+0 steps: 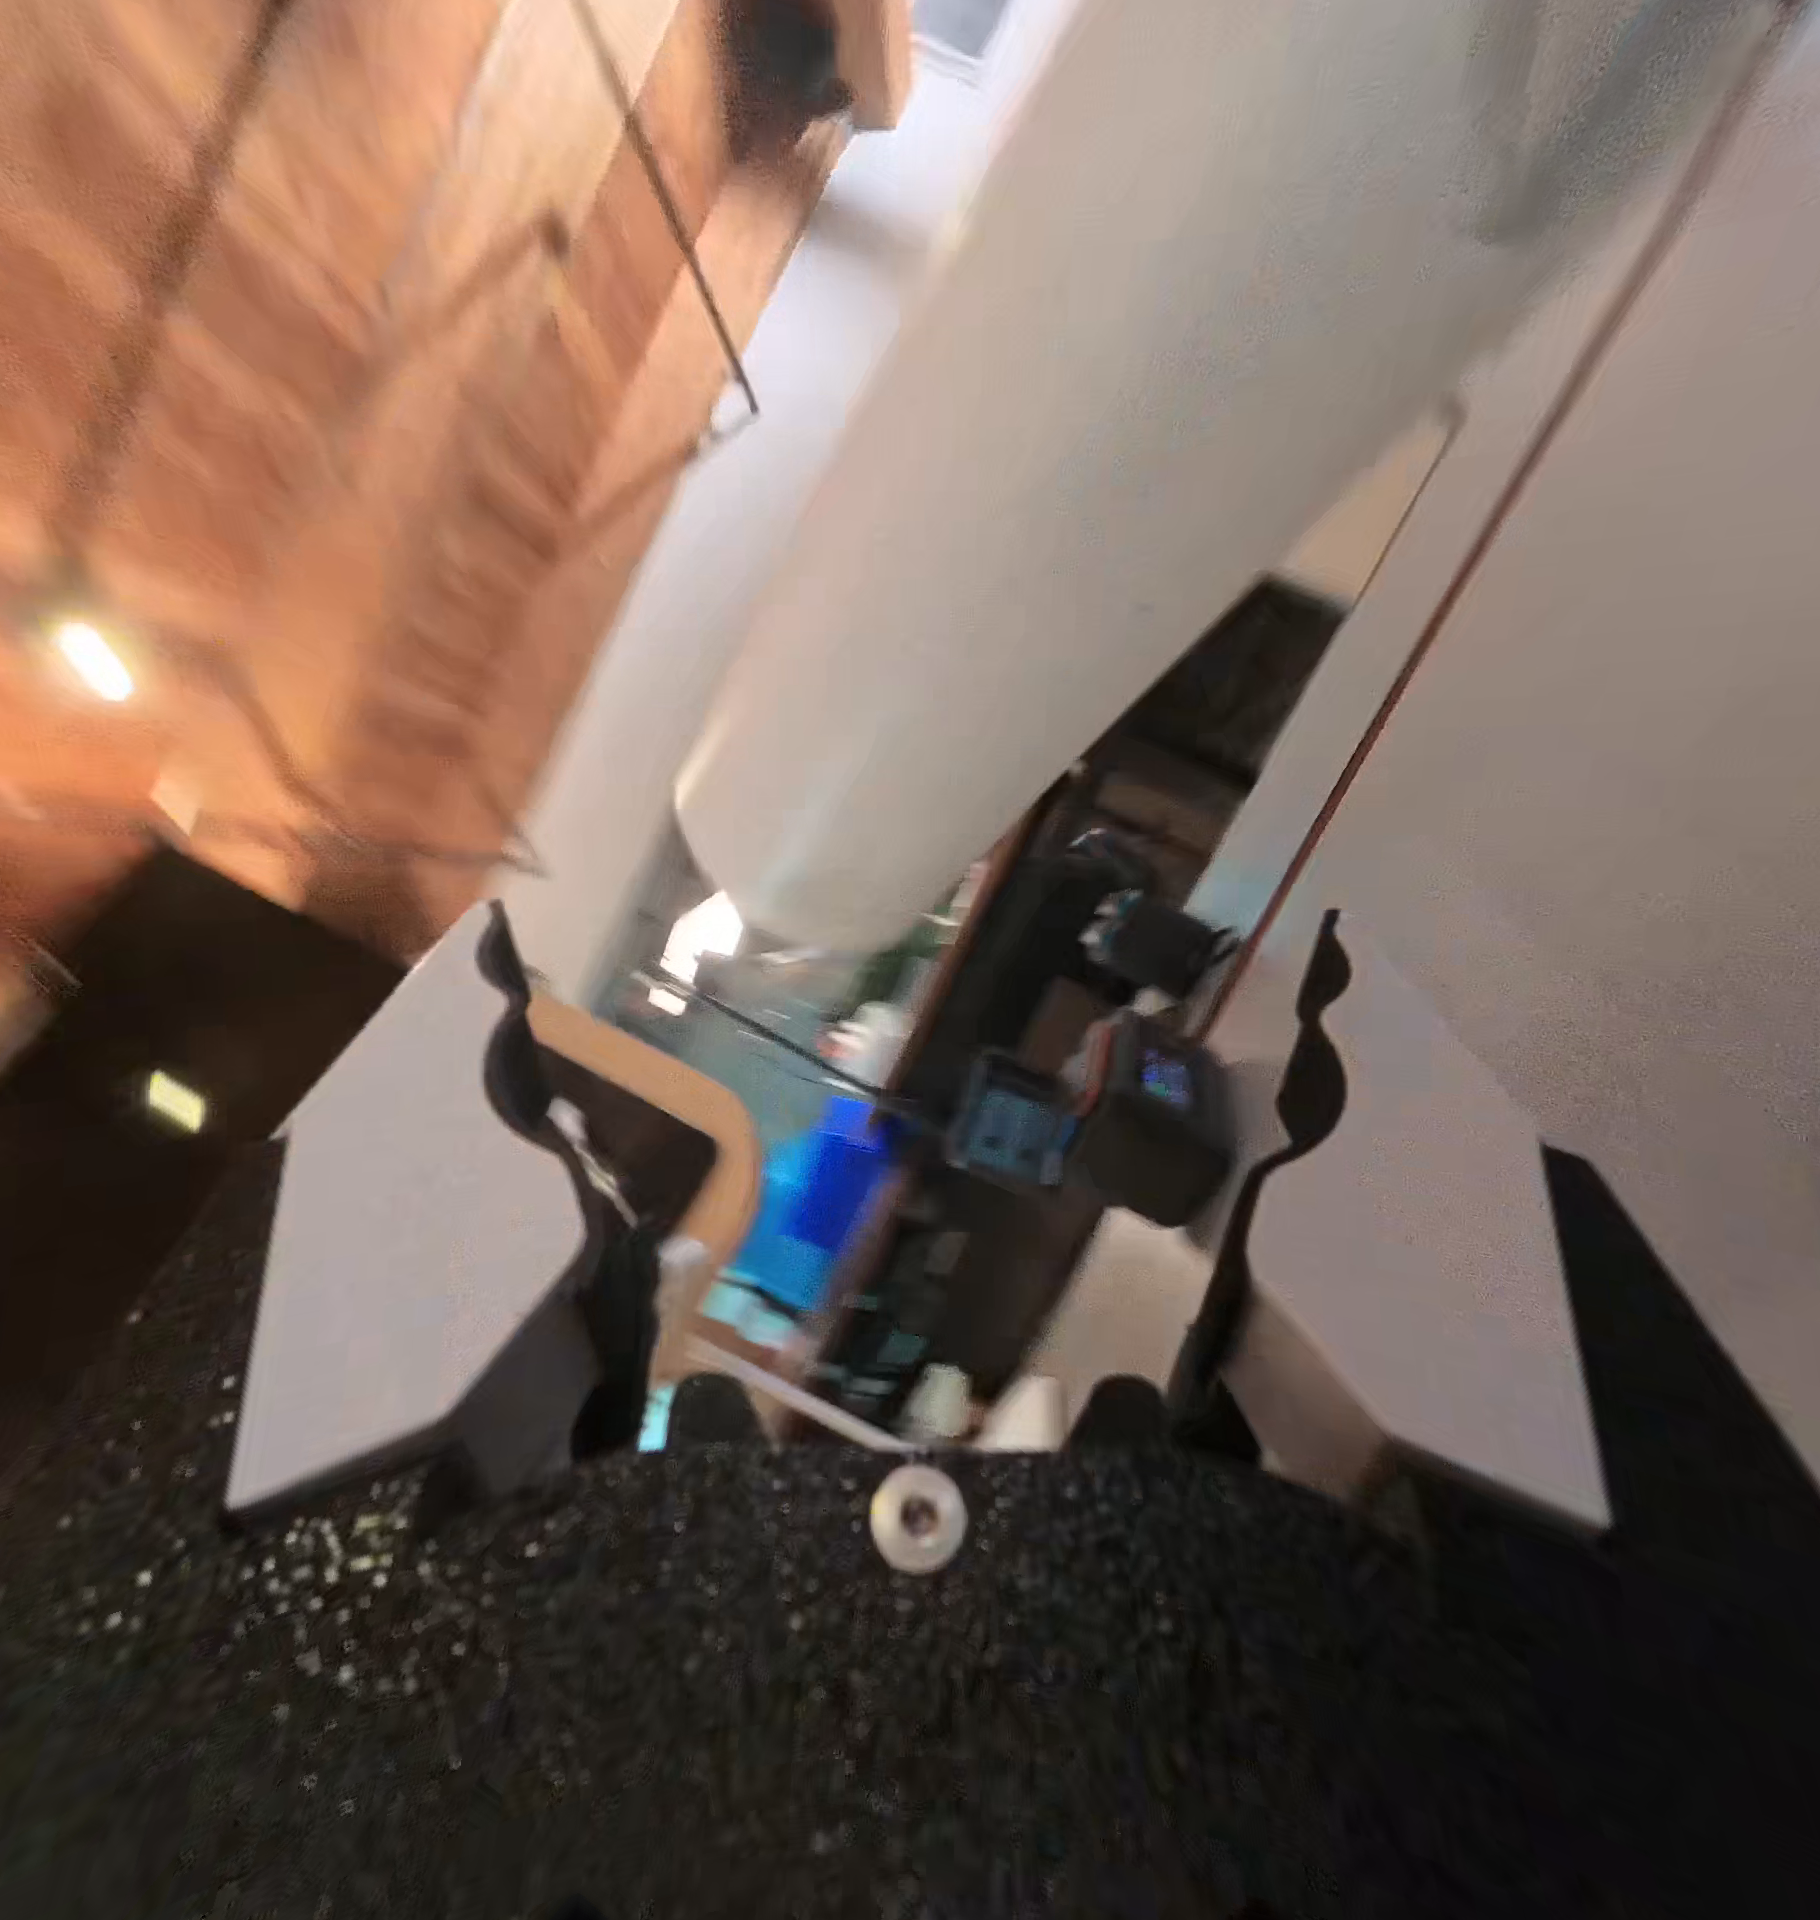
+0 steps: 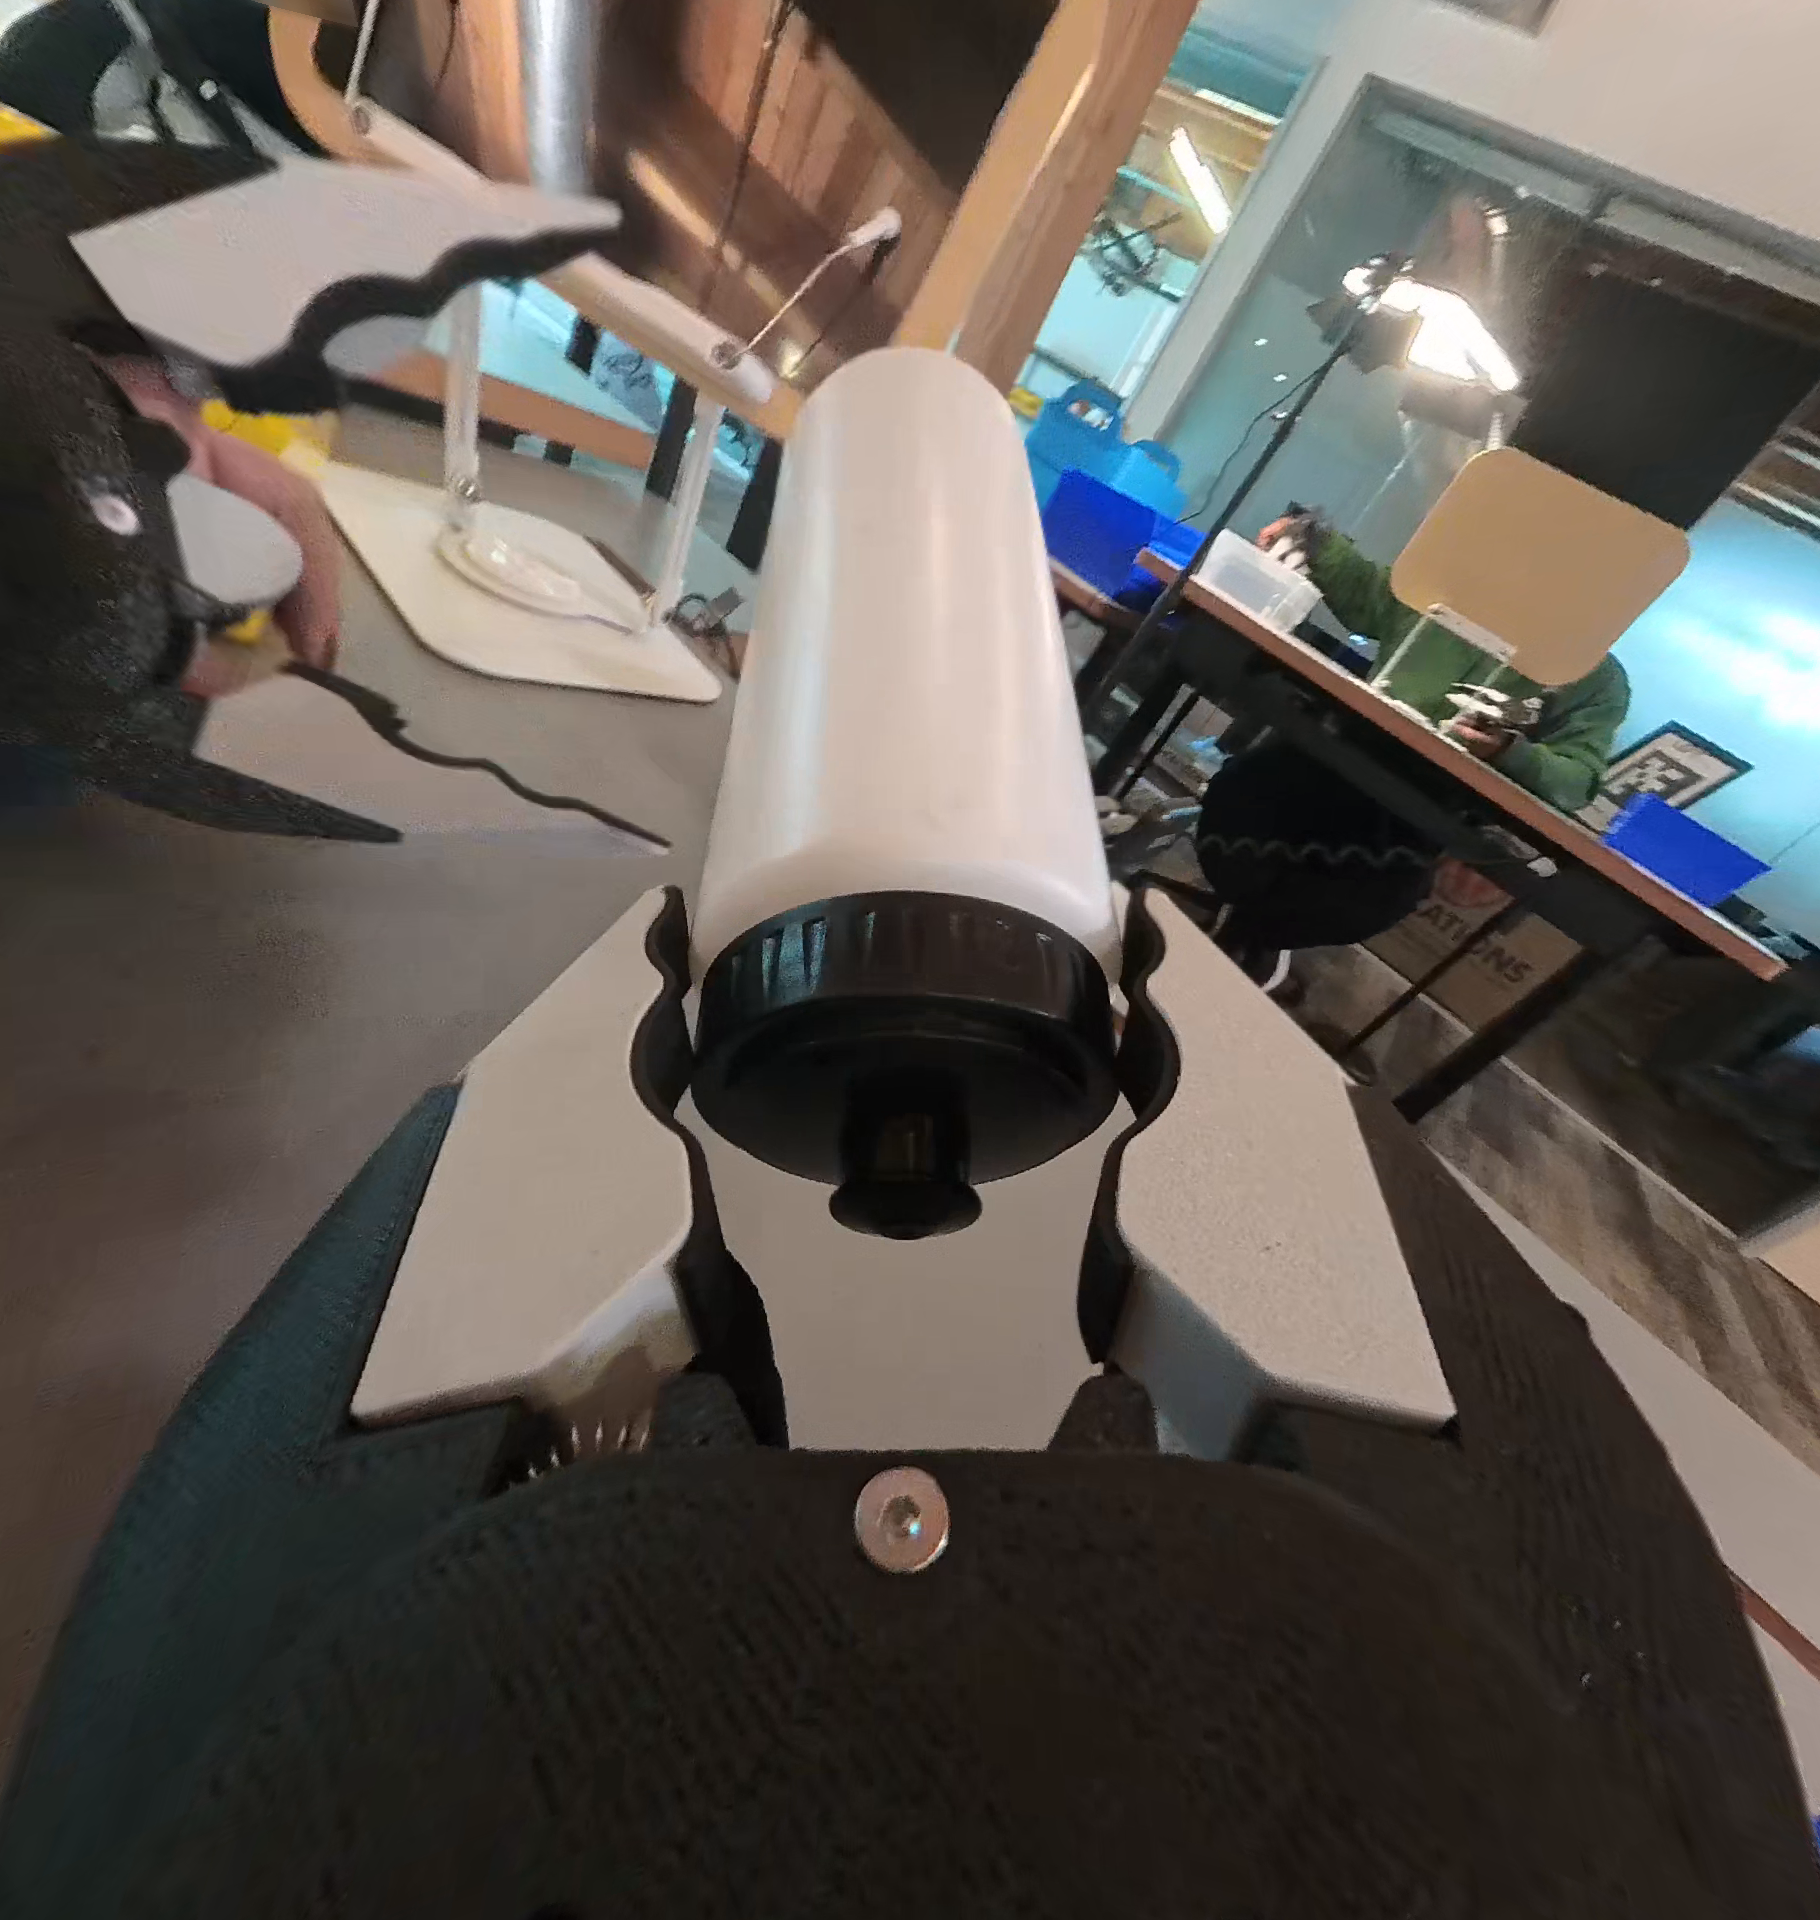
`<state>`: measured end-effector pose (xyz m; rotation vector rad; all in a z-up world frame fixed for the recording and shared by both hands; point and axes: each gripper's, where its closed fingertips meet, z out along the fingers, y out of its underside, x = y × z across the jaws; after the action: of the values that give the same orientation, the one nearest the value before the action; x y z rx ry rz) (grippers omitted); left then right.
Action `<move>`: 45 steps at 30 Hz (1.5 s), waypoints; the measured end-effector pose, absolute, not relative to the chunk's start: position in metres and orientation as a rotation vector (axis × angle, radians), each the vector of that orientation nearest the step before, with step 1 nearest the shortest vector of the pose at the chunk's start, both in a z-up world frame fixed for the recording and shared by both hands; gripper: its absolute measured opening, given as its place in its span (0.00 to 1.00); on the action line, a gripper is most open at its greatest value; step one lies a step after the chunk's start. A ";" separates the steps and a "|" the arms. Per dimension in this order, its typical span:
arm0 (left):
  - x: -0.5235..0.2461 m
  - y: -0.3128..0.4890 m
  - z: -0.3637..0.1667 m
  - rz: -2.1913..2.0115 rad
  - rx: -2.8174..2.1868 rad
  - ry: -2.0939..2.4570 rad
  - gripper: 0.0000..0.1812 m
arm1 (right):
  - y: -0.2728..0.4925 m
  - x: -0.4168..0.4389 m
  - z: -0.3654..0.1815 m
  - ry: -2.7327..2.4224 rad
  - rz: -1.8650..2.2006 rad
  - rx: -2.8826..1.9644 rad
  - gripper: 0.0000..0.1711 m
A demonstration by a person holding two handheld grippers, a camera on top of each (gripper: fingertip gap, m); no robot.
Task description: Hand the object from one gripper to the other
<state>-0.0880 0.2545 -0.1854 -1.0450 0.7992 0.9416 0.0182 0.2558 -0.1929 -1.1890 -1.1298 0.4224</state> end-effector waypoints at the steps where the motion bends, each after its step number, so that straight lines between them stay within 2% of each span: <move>1: -0.081 0.255 -0.191 1.064 -0.982 0.891 0.80 | 0.253 0.017 -0.197 -1.167 0.432 -1.192 0.49; 4: -0.065 0.255 -0.198 1.263 -0.852 1.027 0.81 | 0.239 0.012 -0.208 -1.292 0.470 -1.195 0.48; 9: -0.060 0.253 -0.197 1.299 -0.820 1.048 0.79 | 0.207 0.003 -0.221 -1.471 0.597 -1.143 0.48; 10: -0.062 0.254 -0.198 1.303 -0.830 1.051 0.76 | 0.201 0.001 -0.222 -1.487 0.632 -1.137 0.49; 12: -0.066 0.254 -0.204 1.300 -0.859 1.076 0.58 | 0.199 -0.001 -0.225 -1.500 0.642 -1.142 0.49; 18: -0.072 0.261 -0.214 1.153 -1.042 1.072 0.56 | 0.198 -0.002 -0.204 -1.374 0.690 -1.040 0.47; 23: -0.093 0.266 -0.210 0.824 -1.274 0.838 0.57 | 0.207 0.029 -0.137 -1.002 0.649 -0.815 0.56; 27: -0.091 0.266 -0.207 0.272 -1.417 0.615 0.57 | 0.218 0.040 -0.132 -0.933 0.600 -0.814 0.58; 30: -0.055 0.247 -0.201 -0.301 -1.362 0.611 0.57 | 0.215 0.025 -0.148 -1.002 0.745 -0.900 0.58; 32: -0.038 0.231 -0.196 -0.528 -1.298 0.649 0.57 | 0.210 0.014 -0.159 -1.047 0.872 -0.969 0.59; 38: 0.009 0.208 -0.224 -0.490 -1.320 0.977 0.57 | 0.176 -0.010 -0.168 -1.146 1.183 -1.016 0.59; 45: 0.032 0.207 -0.250 -0.322 -1.367 1.115 0.57 | 0.156 -0.023 -0.186 -1.324 1.092 -0.991 0.52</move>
<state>0.0322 0.2073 -0.2503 -1.3672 1.1150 -0.3216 -0.0228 0.1561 -0.1864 -0.9907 -1.3245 1.0915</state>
